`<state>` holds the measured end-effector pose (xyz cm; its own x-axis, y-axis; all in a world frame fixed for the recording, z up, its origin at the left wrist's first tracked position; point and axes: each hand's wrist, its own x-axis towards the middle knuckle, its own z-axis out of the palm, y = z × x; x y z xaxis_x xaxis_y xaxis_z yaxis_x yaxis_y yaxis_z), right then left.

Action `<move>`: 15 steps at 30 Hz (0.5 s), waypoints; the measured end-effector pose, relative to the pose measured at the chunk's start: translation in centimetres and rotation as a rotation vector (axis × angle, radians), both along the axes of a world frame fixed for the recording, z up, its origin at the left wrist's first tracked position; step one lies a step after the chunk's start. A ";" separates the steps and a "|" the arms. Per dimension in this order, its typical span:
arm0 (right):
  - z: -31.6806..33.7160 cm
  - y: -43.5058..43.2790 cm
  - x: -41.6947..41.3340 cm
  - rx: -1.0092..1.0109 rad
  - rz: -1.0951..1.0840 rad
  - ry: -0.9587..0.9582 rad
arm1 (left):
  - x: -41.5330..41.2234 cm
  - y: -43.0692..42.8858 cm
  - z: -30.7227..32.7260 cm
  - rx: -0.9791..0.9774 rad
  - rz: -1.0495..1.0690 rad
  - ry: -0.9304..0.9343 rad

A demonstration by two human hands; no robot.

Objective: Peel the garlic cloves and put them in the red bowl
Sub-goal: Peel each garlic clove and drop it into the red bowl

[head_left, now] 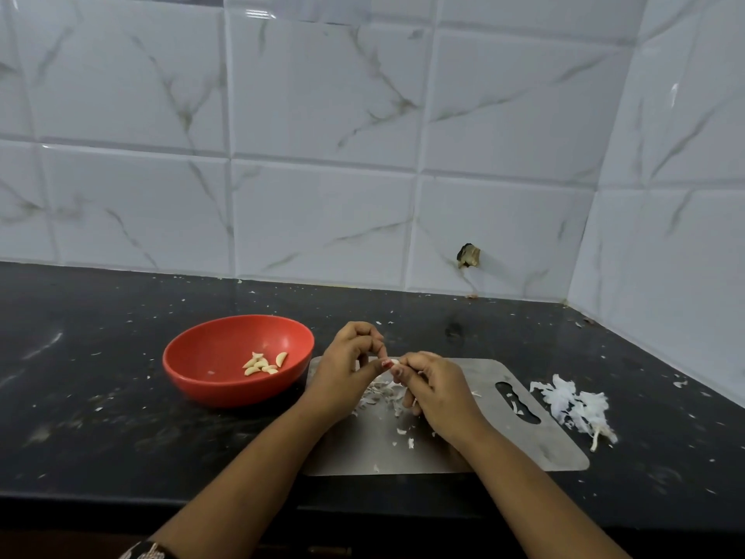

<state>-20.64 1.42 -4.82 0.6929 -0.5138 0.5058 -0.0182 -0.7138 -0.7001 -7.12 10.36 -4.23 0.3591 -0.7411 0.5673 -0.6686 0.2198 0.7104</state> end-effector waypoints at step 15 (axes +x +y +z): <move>-0.2 -0.1 0.2 -0.024 -0.127 0.009 | -0.1 -0.4 -0.6 -0.023 0.026 -0.105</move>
<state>-20.43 1.32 -5.04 0.6278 -0.5855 0.5129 -0.1152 -0.7216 -0.6826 -7.27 9.91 -4.80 0.3154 -0.7186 0.6198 -0.7448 0.2173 0.6310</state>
